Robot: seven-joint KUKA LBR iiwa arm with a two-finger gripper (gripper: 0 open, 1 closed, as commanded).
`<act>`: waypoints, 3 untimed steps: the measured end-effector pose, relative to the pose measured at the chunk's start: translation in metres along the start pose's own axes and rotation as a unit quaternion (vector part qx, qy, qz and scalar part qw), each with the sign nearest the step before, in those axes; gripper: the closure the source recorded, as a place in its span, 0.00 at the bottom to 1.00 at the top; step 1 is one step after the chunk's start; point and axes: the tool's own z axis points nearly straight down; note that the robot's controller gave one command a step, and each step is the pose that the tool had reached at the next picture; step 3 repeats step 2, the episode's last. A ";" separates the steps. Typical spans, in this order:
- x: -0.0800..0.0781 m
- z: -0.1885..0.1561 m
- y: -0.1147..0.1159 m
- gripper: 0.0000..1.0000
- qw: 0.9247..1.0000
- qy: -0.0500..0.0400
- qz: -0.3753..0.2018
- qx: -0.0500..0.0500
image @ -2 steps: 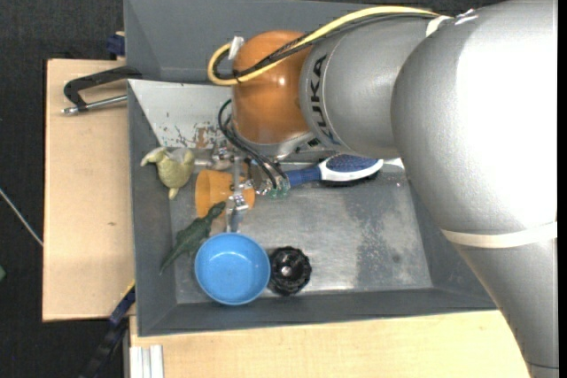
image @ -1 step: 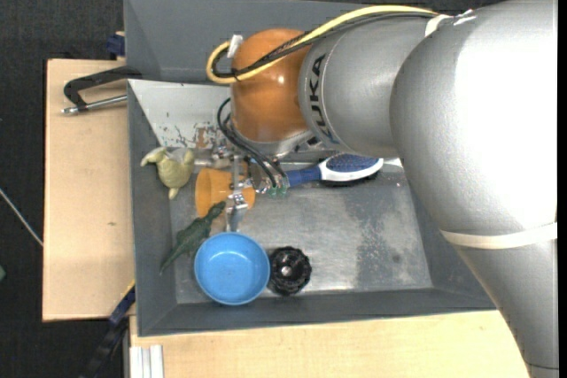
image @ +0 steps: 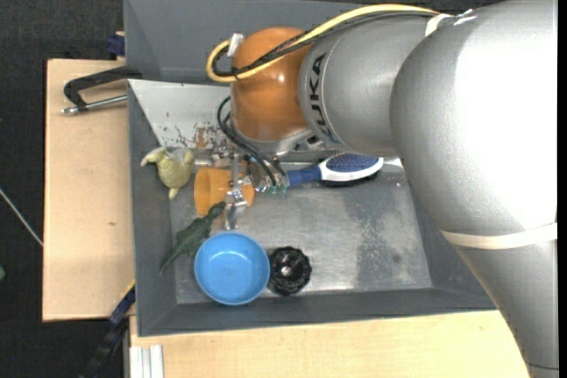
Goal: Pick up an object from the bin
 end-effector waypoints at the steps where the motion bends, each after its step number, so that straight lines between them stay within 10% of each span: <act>1: -0.003 -0.029 0.001 1.00 1.000 0.000 0.000 0.000; 2: -0.007 -0.130 0.002 1.00 1.000 -0.003 0.001 0.000; 3: -0.007 -0.130 0.002 1.00 1.000 -0.003 0.001 0.000</act>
Offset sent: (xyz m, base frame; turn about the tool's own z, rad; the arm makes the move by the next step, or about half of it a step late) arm -0.0001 0.0000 0.0260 0.0000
